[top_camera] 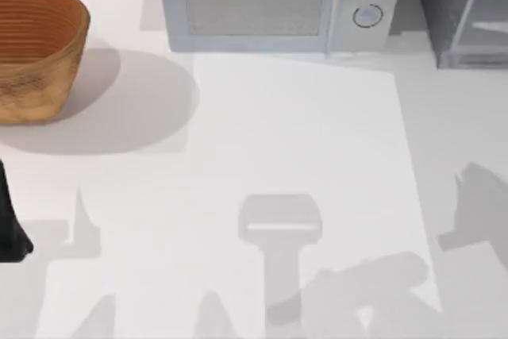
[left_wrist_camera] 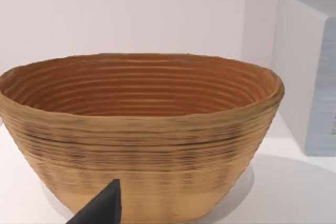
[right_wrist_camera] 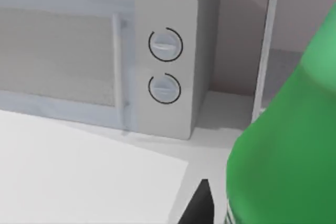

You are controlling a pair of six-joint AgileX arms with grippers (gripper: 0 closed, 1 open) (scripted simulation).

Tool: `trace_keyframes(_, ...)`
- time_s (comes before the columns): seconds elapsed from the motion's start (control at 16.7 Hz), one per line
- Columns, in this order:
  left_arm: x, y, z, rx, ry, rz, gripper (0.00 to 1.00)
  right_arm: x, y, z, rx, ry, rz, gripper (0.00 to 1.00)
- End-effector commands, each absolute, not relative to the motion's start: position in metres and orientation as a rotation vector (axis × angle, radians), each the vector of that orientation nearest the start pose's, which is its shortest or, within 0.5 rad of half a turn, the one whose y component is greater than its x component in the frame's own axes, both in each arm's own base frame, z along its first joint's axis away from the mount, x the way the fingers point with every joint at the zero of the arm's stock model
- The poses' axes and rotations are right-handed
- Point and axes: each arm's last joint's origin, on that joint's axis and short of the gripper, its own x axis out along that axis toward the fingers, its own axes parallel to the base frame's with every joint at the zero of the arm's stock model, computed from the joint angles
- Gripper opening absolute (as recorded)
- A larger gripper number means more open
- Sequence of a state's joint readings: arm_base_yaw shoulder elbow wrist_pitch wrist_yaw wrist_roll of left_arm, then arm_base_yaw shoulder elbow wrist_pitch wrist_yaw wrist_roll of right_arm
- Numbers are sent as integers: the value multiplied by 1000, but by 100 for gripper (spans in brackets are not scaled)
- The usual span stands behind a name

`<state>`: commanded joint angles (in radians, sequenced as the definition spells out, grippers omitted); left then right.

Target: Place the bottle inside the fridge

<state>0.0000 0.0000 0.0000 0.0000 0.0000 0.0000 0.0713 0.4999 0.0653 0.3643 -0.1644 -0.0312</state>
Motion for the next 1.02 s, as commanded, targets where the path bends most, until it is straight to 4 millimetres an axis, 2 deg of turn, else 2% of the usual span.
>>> trace_keyframes(0.42, 106, -1, 160, 0, 0, 0, 100, 109, 1, 163, -6, 8, 36, 1)
trace_keyframes(1.02, 106, -1, 160, 0, 0, 0, 100, 106, -1, 163, 1, -4, 7, 1)
